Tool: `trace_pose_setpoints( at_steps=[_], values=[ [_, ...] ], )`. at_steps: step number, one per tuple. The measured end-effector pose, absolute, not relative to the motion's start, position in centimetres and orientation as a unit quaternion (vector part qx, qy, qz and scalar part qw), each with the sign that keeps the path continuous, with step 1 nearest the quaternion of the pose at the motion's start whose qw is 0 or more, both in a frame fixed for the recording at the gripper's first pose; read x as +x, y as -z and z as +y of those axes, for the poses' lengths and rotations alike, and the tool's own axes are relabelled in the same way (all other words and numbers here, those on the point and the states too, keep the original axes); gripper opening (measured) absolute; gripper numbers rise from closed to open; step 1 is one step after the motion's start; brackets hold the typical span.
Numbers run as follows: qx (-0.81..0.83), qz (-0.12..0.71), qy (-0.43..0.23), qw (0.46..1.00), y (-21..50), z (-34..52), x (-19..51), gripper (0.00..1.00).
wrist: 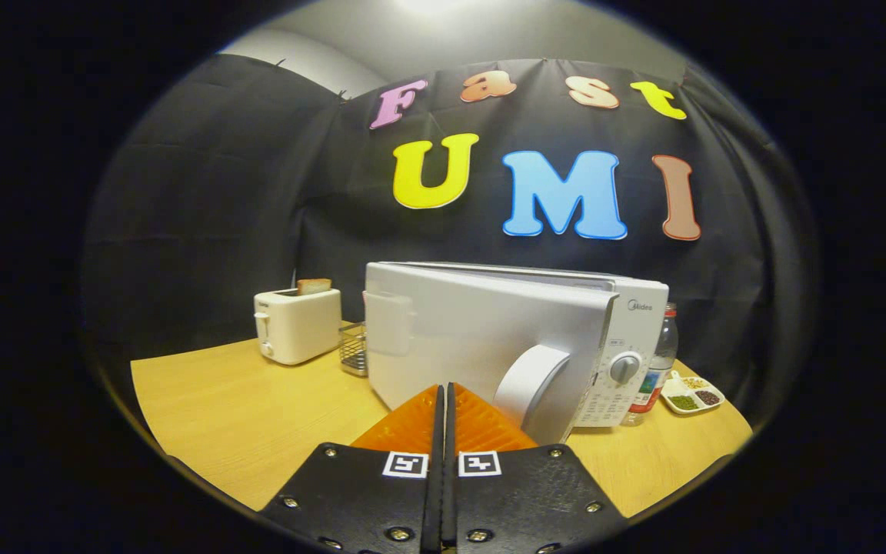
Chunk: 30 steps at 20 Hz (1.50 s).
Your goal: Open the microwave, put the food inside, and close the microwave door.
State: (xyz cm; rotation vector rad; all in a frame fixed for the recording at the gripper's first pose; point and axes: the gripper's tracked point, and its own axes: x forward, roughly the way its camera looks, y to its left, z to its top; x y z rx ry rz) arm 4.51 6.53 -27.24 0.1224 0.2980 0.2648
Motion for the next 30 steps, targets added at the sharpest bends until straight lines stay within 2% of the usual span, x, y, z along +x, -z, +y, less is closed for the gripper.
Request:
trace_pose_setpoints(
  at_steps=[14, 19, 20, 23, 30],
  values=[
    [0.059, 0.174, 0.009, 0.983, 31.8, -0.1, 16.5, 0.0],
    [0.014, 0.165, 0.041, 0.985, 32.1, 0.1, 17.9, 0.02],
    [0.001, 0.161, 0.044, 0.986, 32.2, -0.1, 18.2, 0.02],
    [0.049, 0.193, -0.002, 0.98, 32.5, 1.8, 16.7, 0.02],
    [0.072, 0.161, -0.045, 0.983, 28.7, -3.3, 8.9, 0.05]
  ],
)
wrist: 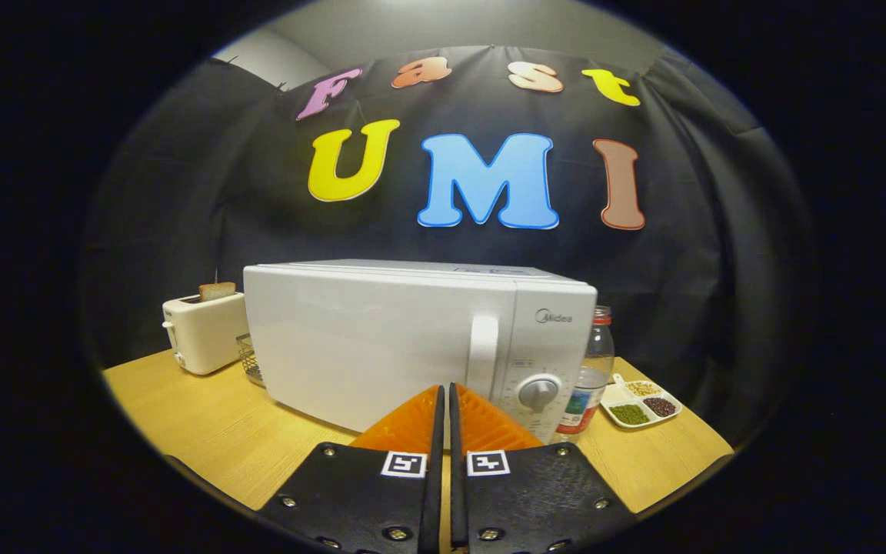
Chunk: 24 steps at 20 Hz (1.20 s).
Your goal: Open the microwave, put the food inside, and close the microwave door.
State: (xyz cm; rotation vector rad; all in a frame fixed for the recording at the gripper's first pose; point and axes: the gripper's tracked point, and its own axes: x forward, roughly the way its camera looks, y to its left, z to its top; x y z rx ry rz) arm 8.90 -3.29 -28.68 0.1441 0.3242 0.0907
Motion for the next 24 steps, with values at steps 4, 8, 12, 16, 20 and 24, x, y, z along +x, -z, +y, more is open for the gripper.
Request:
trace_pose_setpoints(
  at_steps=[4, 8, 12, 16, 20, 24],
  values=[
    [0.093, 0.158, -0.09, 0.979, 27.8, -6.0, 4.9, 0.55],
    [0.054, 0.152, -0.079, 0.984, 28.8, -10.4, 2.1, 0.83],
    [0.049, 0.137, -0.05, 0.988, 28.7, -14.3, 0.2, 0.97],
    [0.094, 0.152, -0.023, 0.984, 29.0, -16.5, -0.4, 0.97],
    [0.131, 0.144, 0.066, 0.979, 22.5, -17.6, -0.2, 0.97],
    [0.182, 0.124, 0.046, 0.974, 14.3, -12.8, -1.1, 0.97]
  ],
)
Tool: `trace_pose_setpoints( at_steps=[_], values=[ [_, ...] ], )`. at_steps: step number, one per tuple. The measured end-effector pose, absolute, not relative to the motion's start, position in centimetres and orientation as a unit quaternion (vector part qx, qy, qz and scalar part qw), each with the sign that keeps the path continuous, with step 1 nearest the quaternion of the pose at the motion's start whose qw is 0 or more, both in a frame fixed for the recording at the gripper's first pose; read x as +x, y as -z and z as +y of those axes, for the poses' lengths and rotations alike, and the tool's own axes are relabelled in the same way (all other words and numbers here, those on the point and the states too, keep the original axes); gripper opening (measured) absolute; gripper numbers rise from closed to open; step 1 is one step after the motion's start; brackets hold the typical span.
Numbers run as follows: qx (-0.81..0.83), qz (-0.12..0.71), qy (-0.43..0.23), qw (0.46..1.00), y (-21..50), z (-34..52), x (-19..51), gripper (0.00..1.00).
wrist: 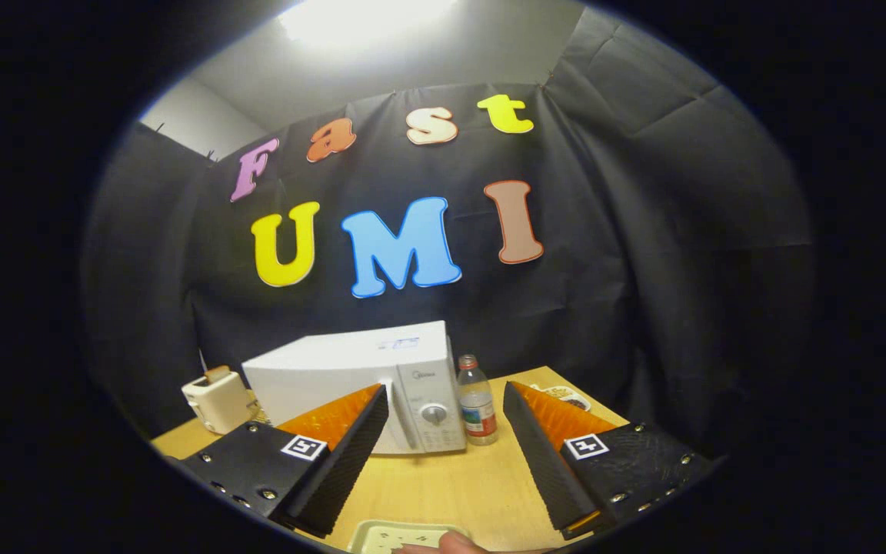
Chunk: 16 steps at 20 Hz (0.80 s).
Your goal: Open the microwave, put the food inside, and close the microwave door.
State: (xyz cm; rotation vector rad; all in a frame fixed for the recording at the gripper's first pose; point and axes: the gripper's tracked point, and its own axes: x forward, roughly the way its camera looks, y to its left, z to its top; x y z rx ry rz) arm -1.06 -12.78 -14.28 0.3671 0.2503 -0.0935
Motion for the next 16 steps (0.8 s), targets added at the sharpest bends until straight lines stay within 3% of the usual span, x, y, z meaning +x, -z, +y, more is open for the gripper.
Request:
trace_pose_setpoints(
  at_steps=[5, 16],
  values=[
    [0.14, 0.104, 0.04, 0.984, 8.3, -10.0, 0.0, 0.96],
    [0.078, 0.092, 0.024, 0.992, 5.2, -4.8, 0.9, 0.97]
  ],
)
